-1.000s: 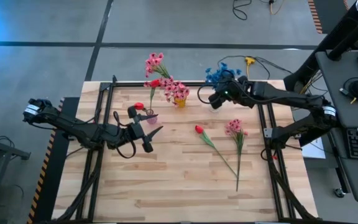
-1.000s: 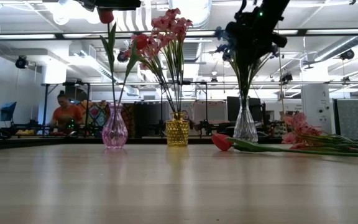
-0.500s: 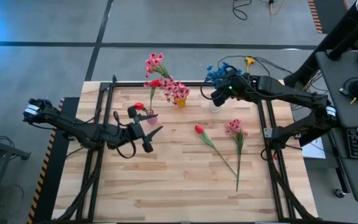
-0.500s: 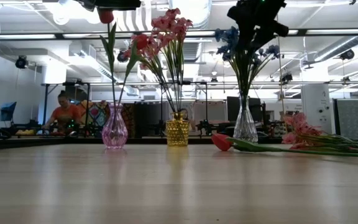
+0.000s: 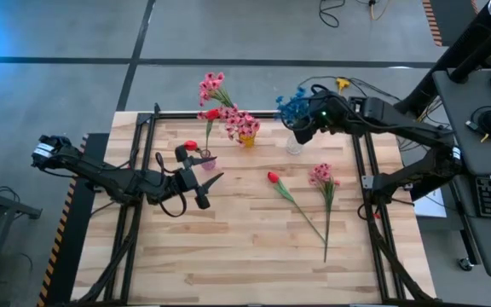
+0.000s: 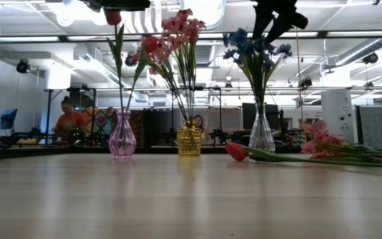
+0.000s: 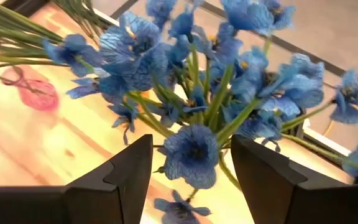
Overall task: Sort flowers into vase by color
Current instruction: Put the blue flowers into the transparent vase, then put the red flower into the violet vase
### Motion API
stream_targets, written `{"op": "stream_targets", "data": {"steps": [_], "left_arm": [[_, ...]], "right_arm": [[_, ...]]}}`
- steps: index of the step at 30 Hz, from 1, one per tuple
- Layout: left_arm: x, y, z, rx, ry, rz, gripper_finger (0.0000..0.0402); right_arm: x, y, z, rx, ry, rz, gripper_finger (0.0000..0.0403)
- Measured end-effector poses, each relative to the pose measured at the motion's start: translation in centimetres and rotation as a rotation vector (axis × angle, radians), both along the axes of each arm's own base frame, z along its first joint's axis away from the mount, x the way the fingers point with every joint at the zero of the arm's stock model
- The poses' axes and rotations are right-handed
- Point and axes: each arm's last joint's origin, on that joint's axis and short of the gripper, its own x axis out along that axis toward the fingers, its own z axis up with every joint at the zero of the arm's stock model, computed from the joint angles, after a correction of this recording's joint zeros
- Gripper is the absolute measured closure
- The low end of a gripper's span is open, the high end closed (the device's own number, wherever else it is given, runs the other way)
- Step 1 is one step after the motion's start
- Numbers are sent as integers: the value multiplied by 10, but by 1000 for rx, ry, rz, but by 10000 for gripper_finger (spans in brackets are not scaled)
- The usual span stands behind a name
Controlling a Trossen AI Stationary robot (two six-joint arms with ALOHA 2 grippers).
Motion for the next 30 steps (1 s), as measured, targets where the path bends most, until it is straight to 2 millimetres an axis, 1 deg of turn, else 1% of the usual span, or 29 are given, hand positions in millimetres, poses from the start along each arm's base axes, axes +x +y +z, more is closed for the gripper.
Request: {"op": "stream_targets", "data": {"steps": [7,10,15,18,21,24,30], "left_arm": [[0,0,0,0,0,0,190],[0,0,0,0,0,0,190],[0,0,0,-3,-1,1,190],[0,0,0,-3,-2,0,190],[0,0,0,-3,-2,0,190],[0,0,0,-3,-2,0,190],[0,0,0,-4,-3,0,190]], "right_arm": [[-11,4,18,24,5,-17,193],[-15,9,27,38,-3,-13,193],[-21,23,45,100,-51,46,193],[-21,37,52,148,-86,102,193],[-18,53,52,211,-99,178,193],[-15,71,47,257,-92,234,193],[-10,101,30,331,-49,271,193]]}}
